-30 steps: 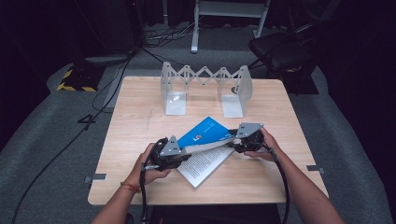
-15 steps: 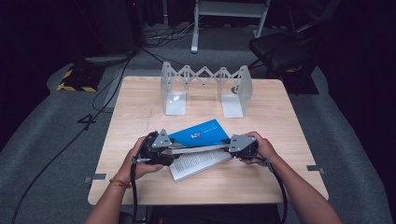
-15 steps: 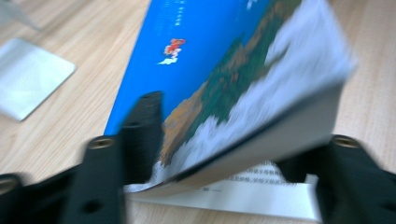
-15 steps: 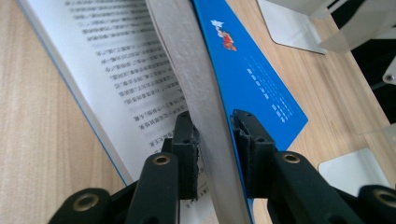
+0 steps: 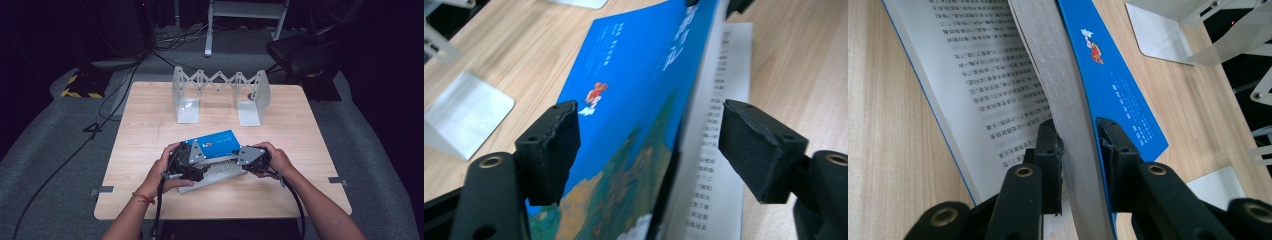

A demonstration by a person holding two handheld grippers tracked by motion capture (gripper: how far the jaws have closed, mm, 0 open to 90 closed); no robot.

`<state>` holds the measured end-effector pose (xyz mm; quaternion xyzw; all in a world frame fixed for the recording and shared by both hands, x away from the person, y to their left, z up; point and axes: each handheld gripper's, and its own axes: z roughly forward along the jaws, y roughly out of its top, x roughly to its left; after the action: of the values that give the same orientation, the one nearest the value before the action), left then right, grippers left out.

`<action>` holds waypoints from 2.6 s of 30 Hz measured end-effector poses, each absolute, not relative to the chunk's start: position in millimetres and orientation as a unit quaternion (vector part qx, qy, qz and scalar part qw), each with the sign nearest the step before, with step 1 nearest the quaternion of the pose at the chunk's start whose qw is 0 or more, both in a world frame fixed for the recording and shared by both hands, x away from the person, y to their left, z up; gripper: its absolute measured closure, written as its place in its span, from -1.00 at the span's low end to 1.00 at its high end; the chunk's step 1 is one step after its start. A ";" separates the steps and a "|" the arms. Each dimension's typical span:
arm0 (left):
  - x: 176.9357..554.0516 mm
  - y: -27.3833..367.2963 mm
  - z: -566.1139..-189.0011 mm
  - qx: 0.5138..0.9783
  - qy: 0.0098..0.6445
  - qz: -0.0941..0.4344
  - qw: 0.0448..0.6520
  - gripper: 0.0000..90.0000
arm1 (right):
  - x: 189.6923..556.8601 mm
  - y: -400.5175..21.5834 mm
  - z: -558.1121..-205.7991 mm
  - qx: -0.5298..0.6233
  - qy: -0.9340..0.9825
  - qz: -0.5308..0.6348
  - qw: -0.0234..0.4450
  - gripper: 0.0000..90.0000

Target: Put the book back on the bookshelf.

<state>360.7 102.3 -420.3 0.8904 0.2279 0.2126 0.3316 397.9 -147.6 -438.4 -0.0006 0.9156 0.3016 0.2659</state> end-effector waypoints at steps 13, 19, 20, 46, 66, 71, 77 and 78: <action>358.5 108.9 -443.6 0.913 0.216 0.260 0.230 0.38 | 391.7 -135.2 -437.7 0.024 0.920 0.291 0.260 0.59; 359.1 117.6 -447.8 0.911 0.204 0.254 0.253 0.53 | 402.6 -145.6 -438.1 0.041 0.911 0.347 0.220 0.41; 359.9 118.9 -448.2 0.912 0.202 0.251 0.255 0.53 | 404.6 -147.5 -439.0 0.037 0.910 0.353 0.215 0.40; 349.1 113.5 -421.0 0.872 0.267 0.201 0.359 -0.20 | 404.2 -150.9 -441.5 0.025 0.902 0.345 0.257 0.55; 353.8 66.0 -444.8 0.871 0.268 0.297 0.285 -0.11 | 389.2 -141.6 -439.0 0.039 0.906 0.332 0.260 0.58; 355.2 60.4 -445.2 0.889 0.228 0.277 0.284 0.34 | 387.2 -144.6 -438.5 0.041 0.905 0.330 0.265 0.59; 362.6 40.5 -445.1 0.899 0.193 0.270 0.287 0.54 | 387.8 -163.2 -437.2 0.052 0.906 0.320 0.271 0.58; 365.1 35.4 -444.4 0.900 0.192 0.265 0.289 0.55 | 388.3 -167.3 -436.4 0.056 0.906 0.320 0.271 0.58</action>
<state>365.1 35.4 -444.4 0.8996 0.1920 0.2651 0.2892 388.3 -167.3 -436.4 0.0561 0.9062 0.3195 0.2713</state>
